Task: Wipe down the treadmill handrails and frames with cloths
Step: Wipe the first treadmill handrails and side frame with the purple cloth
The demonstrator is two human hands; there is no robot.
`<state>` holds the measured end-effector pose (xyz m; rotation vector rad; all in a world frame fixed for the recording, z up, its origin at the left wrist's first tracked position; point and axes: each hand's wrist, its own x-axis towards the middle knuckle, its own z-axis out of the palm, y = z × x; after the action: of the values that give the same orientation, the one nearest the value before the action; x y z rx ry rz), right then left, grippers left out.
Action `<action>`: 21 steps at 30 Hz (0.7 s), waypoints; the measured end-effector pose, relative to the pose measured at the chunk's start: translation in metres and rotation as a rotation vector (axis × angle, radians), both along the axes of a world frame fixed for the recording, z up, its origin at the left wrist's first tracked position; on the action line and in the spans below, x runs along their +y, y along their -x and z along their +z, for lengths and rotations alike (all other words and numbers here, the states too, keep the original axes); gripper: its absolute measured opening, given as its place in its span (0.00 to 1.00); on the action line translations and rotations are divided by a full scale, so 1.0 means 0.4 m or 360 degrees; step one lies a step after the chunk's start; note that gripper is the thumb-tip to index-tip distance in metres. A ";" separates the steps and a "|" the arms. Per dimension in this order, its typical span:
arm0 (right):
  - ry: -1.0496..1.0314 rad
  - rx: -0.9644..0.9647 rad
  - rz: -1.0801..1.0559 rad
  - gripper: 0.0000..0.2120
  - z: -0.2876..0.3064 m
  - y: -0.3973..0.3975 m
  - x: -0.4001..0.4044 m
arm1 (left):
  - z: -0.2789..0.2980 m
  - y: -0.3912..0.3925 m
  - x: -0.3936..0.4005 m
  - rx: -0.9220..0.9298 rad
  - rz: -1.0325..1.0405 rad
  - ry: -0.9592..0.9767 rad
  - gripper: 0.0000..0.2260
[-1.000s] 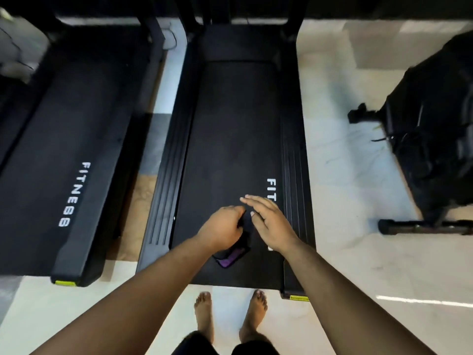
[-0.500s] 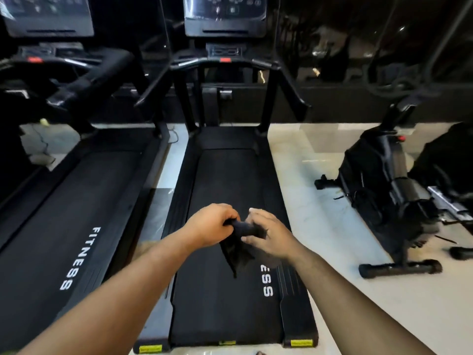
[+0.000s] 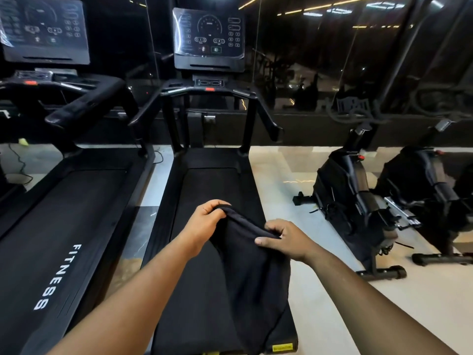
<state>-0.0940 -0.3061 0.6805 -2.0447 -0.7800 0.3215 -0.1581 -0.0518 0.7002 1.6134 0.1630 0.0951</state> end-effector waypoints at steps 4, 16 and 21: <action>-0.0076 0.0052 -0.0079 0.20 0.024 -0.033 -0.120 | 0.023 -0.028 -0.079 -0.0081 0.0139 -0.0108 0.13; -0.0680 0.0723 -0.0802 0.11 0.004 -0.145 -0.412 | -0.016 -0.120 -0.486 -0.0156 0.0542 -0.0686 0.10; -0.0932 0.0923 -0.0837 0.08 0.038 -0.198 -0.428 | -0.042 -0.175 -0.689 -0.0283 0.0171 -0.0570 0.11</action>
<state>-0.0149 -0.4774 0.6955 -1.4140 0.0410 0.3125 -0.0879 -0.3273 0.6833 1.9419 0.0984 0.3666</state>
